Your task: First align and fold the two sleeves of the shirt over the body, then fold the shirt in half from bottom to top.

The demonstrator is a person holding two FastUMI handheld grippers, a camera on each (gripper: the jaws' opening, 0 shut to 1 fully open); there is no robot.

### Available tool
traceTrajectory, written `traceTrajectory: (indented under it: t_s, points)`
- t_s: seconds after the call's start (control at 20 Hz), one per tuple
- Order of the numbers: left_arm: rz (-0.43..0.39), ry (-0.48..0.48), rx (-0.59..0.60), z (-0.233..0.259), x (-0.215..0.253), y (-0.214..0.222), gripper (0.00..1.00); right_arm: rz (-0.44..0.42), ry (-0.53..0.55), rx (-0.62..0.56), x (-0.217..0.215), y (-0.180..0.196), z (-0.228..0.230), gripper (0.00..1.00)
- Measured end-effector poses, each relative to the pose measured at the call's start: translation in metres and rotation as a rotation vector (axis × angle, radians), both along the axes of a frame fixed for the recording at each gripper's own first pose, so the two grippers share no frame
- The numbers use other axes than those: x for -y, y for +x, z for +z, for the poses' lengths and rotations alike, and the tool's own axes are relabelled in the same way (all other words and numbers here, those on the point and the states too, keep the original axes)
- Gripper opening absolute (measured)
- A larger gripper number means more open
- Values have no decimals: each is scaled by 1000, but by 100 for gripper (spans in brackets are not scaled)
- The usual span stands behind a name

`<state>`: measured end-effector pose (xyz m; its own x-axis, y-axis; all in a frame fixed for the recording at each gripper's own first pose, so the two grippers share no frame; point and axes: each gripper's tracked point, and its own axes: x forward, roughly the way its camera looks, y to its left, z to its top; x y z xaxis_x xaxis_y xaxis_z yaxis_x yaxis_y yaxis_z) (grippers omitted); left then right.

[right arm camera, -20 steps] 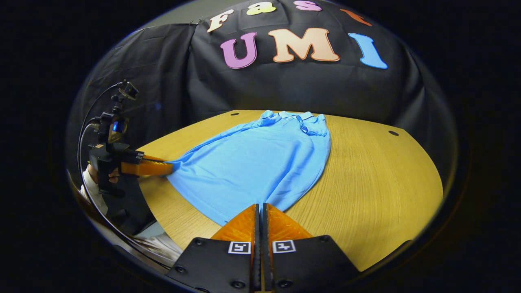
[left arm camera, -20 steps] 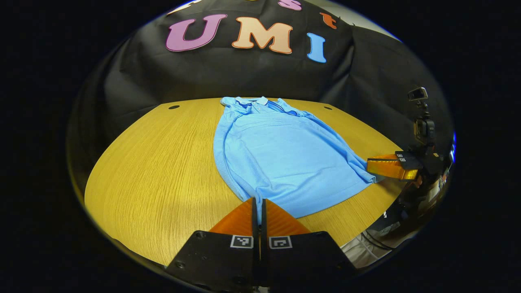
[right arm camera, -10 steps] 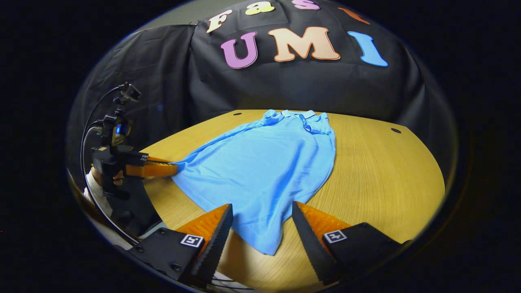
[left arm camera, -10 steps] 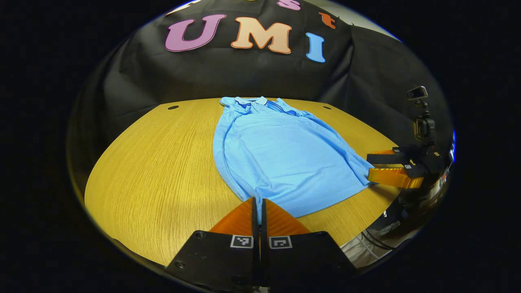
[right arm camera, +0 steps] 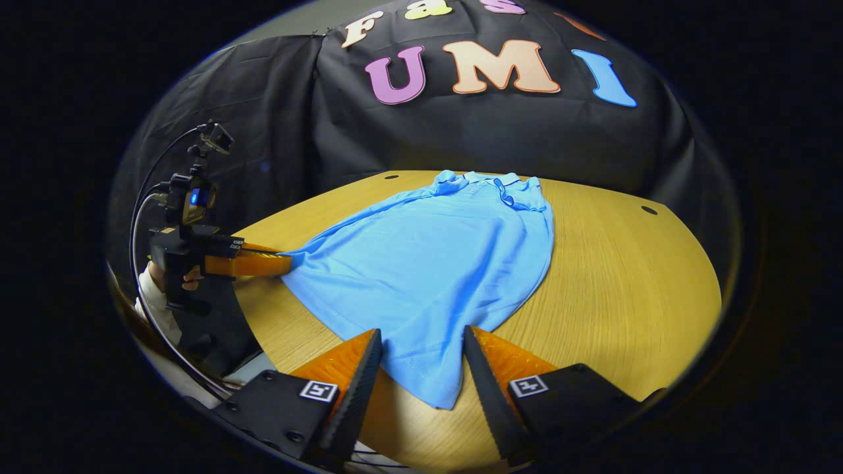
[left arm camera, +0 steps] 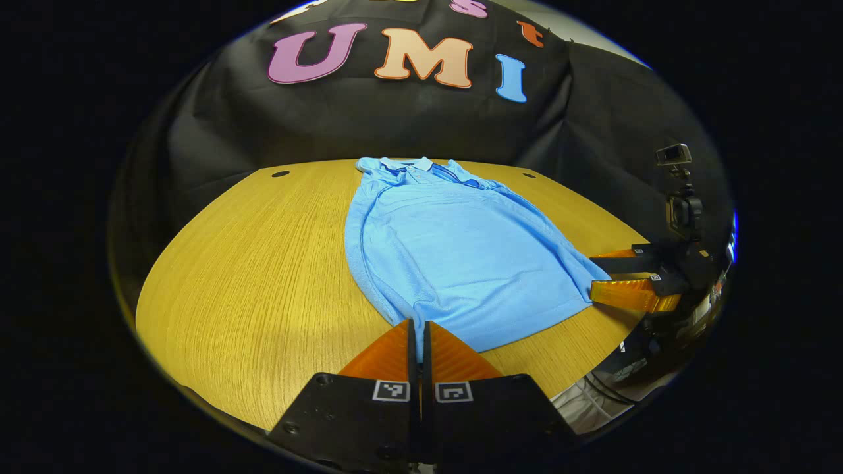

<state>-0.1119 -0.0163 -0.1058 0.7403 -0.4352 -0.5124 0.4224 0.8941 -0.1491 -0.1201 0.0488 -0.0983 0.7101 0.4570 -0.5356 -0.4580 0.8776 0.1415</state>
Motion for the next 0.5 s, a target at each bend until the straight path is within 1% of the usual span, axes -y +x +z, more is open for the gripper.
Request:
traceTrajectory:
  t_s: [0.05,0.1,0.2,0.3,0.35,0.4,0.5]
  points:
    - [0,1,0,0,0,0,0,10,10,-4,-3,-1,1,74]
    - [0,1,0,1,0,-1,0,16,21,-12,-5,-1,0,57]
    - [1,2,0,1,-1,-1,0,13,38,-18,-8,0,1,30]
    - [4,1,0,1,0,-1,0,6,45,-21,-10,0,2,16]
    - [5,0,-1,1,0,-1,0,-3,53,-16,-9,2,5,16]
    - [7,-2,-1,1,0,-1,0,-5,58,-27,-9,4,2,8]
    - [11,-5,-3,2,0,-1,0,-22,72,-22,-8,4,4,8]
